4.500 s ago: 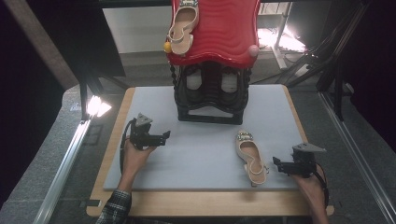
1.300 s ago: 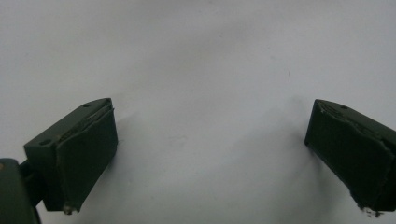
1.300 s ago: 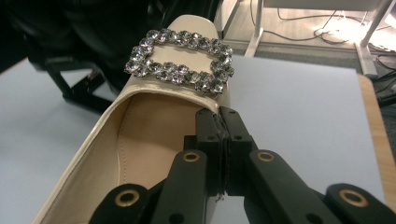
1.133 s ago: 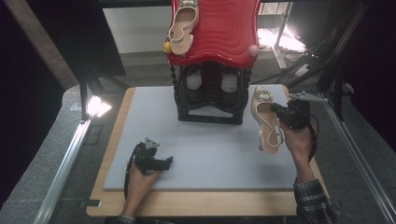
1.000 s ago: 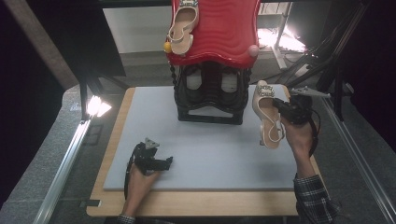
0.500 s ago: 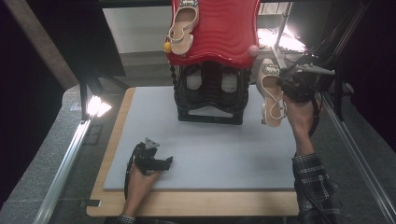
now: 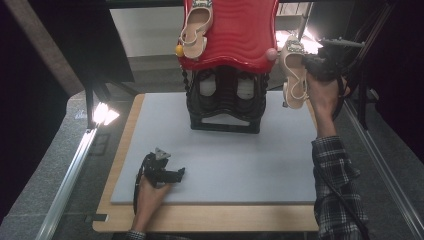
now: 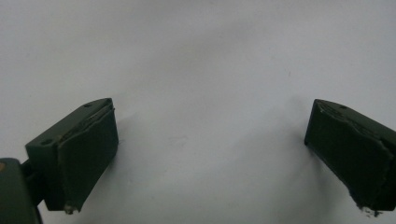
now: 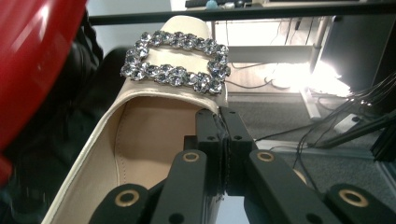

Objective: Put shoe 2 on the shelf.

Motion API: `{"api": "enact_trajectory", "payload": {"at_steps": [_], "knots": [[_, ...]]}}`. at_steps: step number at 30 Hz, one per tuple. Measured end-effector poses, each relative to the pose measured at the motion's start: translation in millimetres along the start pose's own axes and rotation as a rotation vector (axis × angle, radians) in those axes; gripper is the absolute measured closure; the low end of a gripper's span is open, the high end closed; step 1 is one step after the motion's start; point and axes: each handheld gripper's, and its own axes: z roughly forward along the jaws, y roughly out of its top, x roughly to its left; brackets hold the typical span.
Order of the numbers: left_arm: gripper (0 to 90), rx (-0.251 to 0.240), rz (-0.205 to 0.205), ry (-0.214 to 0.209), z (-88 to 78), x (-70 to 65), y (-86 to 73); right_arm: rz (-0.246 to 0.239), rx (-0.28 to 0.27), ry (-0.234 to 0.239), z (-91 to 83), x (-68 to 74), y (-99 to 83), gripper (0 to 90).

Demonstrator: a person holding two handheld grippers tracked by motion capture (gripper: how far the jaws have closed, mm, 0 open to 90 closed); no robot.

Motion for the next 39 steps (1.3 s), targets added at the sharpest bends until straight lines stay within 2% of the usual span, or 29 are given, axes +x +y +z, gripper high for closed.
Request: {"api": "enact_trajectory", "payload": {"at_steps": [9, 20, 25, 32, 39], "knots": [[3.0, 0.002, -0.003, -0.002, 0.0, 0.3, 0.2, -0.014, -0.027, -0.042, 13.7, 3.1, 39.8, 88.3], [3.2, 0.001, -0.005, 0.000, -0.1, 0.2, 0.1, -0.011, -0.045, -0.086, 27.5, 5.5, 74.8, 88.3], [3.2, 0.002, -0.006, 0.002, 0.0, 0.2, 0.2, -0.011, -0.061, -0.096, 28.5, 6.0, 94.0, 88.3], [3.3, 0.002, -0.006, 0.002, 0.0, 0.1, 0.2, 0.034, -0.091, -0.087, 29.0, 7.5, 119.5, 88.3], [3.3, 0.005, -0.007, 0.001, -0.2, 0.1, 0.2, 0.023, -0.120, -0.097, 22.9, 20.9, 141.9, 88.4]]}}
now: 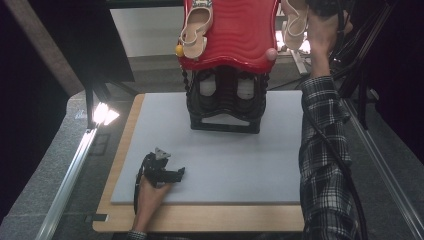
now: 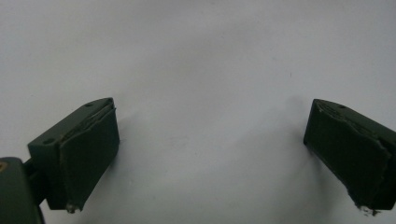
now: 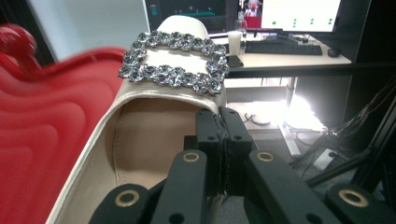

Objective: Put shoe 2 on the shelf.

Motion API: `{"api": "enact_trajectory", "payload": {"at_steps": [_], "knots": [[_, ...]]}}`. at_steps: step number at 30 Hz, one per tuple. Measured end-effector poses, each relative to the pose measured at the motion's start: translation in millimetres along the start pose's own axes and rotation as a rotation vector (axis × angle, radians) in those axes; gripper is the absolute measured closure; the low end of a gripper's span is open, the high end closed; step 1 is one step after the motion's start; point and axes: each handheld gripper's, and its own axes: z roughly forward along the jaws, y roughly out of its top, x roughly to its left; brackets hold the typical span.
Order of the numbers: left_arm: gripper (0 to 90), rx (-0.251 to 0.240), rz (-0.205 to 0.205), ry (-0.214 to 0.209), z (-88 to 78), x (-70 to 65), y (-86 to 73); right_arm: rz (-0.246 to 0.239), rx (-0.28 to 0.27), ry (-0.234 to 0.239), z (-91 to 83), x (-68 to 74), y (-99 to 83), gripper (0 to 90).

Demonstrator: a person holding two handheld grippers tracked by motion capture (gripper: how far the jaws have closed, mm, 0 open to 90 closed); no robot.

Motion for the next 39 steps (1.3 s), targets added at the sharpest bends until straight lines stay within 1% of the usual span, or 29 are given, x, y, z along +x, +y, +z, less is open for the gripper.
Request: {"api": "enact_trajectory", "payload": {"at_steps": [3, 8, 13, 15, 19, 21, 24, 27, 29, 30, 33, 36, 37, 39], "knots": [[3.3, 0.000, 0.000, 0.000, 0.0, 0.0, 0.0, -0.004, -0.015, -0.004, -3.3, 7.3, 7.8, 88.4], [3.3, 0.000, 0.001, 0.001, 0.0, -0.1, 0.0, -0.007, -0.038, 0.003, -7.7, 22.4, 19.6, 88.4], [3.3, -0.002, 0.001, 0.002, 0.2, -0.1, -0.1, -0.028, -0.035, 0.024, -7.1, 44.4, 25.3, 88.4], [3.4, -0.003, 0.001, 0.002, 0.2, -0.1, -0.1, -0.041, -0.032, 0.030, -5.7, 55.5, 24.9, 88.4], [3.4, -0.003, 0.001, 0.002, 0.1, -0.2, -0.2, -0.067, 0.000, 0.040, 1.4, 76.3, 18.4, 88.3], [3.4, -0.001, 0.002, 0.001, 0.0, -0.1, -0.1, -0.100, 0.019, 0.033, 6.4, 84.9, 12.7, 88.3], [3.4, -0.001, 0.002, 0.001, -0.1, -0.1, -0.1, -0.128, 0.052, 0.017, 13.6, 96.3, 3.9, 88.3], [3.4, -0.001, 0.002, 0.001, -0.1, -0.1, -0.1, -0.128, 0.074, 0.033, 16.6, 101.3, -1.9, 88.1], [3.4, -0.001, 0.002, 0.002, -0.1, -0.1, -0.1, -0.134, 0.093, 0.034, 16.7, 103.5, -4.7, 87.7], [3.4, -0.001, 0.002, 0.002, -0.1, -0.1, -0.1, -0.138, 0.095, 0.032, 16.4, 103.9, -6.5, 87.4], [3.4, -0.001, 0.003, 0.002, -0.1, -0.2, -0.2, -0.127, 0.127, 0.054, 16.7, 102.2, -13.0, 84.7], [3.4, -0.001, 0.003, 0.002, -0.1, -0.2, -0.2, -0.127, 0.109, 0.089, 15.4, 100.7, -18.5, 79.1], [3.4, -0.001, 0.002, 0.002, -0.1, -0.2, -0.2, -0.139, 0.116, 0.091, 15.4, 101.5, -19.2, 75.9], [3.4, 0.000, 0.002, 0.002, -0.1, -0.2, -0.1, -0.161, 0.113, 0.088, 15.0, 102.3, -19.9, 71.2]]}}
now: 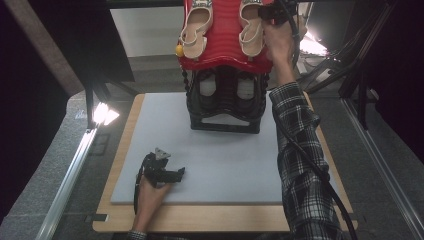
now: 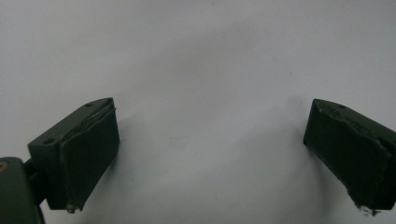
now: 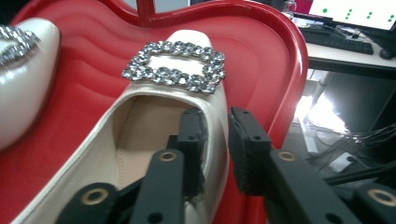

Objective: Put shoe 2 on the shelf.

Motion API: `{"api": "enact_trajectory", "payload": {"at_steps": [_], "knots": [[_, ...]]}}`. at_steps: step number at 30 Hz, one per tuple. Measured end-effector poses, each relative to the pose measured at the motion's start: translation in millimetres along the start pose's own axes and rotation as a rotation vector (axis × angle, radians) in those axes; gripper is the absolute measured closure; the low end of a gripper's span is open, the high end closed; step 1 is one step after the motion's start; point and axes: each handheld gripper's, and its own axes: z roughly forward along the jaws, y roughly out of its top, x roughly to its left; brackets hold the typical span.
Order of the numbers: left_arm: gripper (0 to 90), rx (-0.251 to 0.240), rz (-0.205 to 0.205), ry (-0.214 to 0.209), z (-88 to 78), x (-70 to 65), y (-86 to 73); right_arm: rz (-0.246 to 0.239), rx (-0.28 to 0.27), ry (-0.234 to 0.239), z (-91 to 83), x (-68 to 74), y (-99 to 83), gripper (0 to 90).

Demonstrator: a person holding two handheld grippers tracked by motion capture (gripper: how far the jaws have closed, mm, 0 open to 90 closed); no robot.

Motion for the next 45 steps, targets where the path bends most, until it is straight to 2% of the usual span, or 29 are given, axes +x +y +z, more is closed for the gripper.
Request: {"api": "enact_trajectory", "payload": {"at_steps": [2, 5, 10, 12, 14, 16, 18, 22, 32, 45], "knots": [[3.4, 0.000, 0.000, -0.001, 0.0, 0.1, 0.0, -0.006, -0.016, 0.014, 0.3, -1.6, -0.9, 61.8], [3.4, 0.000, 0.000, 0.001, 0.0, 0.0, 0.0, 0.012, -0.044, 0.069, -2.0, -6.3, -1.4, 51.2], [3.5, -0.001, 0.001, 0.001, -0.1, -0.1, -0.1, 0.000, -0.066, 0.078, -8.5, -12.6, -3.9, 38.7], [3.5, -0.002, 0.002, 0.002, -0.1, -0.2, -0.1, -0.002, -0.071, 0.095, -10.5, -16.5, -4.5, 33.4], [3.5, -0.001, 0.002, 0.002, -0.1, -0.2, -0.1, -0.022, -0.077, 0.086, -12.5, -18.6, -4.8, 30.5], [3.5, -0.001, 0.002, 0.001, -0.1, -0.1, -0.1, -0.041, -0.097, 0.080, -15.6, -21.8, -5.4, 28.4], [3.5, -0.001, 0.002, 0.001, -0.1, -0.1, 0.0, -0.039, -0.110, 0.084, -18.6, -26.2, -6.1, 26.6], [3.5, -0.001, 0.002, 0.001, -0.1, -0.2, -0.1, -0.044, -0.107, 0.076, -20.6, -37.3, -11.7, 24.0], [3.5, -0.002, 0.002, 0.002, 0.0, -0.3, -0.1, 0.009, -0.116, 0.075, -27.4, -69.0, -30.5, 21.5], [3.5, -0.004, 0.002, 0.002, 0.2, -0.2, 0.0, 0.047, -0.086, 0.058, -30.9, -104.3, -63.6, 18.7]]}}
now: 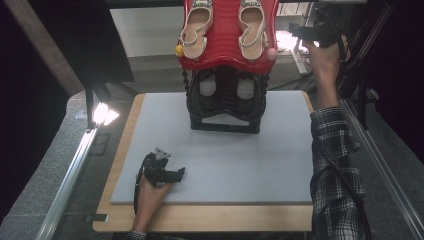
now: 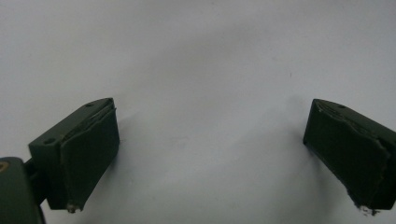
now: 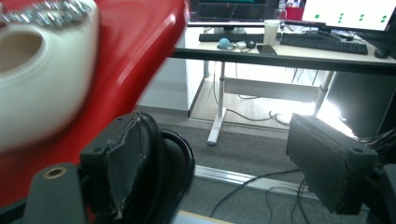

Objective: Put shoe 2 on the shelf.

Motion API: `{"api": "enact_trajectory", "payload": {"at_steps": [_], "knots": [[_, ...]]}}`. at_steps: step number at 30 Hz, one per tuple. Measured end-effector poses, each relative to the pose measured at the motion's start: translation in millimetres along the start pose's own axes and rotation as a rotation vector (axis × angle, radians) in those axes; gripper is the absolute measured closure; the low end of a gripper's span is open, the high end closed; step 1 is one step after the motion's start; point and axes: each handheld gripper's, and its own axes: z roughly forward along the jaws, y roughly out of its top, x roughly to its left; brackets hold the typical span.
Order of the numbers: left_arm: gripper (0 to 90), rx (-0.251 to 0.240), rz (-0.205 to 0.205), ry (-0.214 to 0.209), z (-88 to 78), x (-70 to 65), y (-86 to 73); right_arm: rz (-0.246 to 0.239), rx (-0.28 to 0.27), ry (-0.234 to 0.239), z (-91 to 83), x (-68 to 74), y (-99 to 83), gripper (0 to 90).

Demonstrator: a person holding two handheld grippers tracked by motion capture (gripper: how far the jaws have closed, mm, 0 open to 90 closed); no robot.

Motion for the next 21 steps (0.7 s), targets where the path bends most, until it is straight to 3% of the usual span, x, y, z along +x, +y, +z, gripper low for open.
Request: {"api": "enact_trajectory", "payload": {"at_steps": [9, 21], "knots": [[3.5, -0.002, 0.000, 0.000, 0.2, 0.0, -0.1, 0.008, 0.046, 0.011, 4.6, -15.6, -33.8, 16.4], [3.5, -0.003, 0.000, 0.000, 0.2, 0.0, -0.1, -0.004, 0.108, 0.046, 7.7, -23.3, -78.1, 10.3]]}}
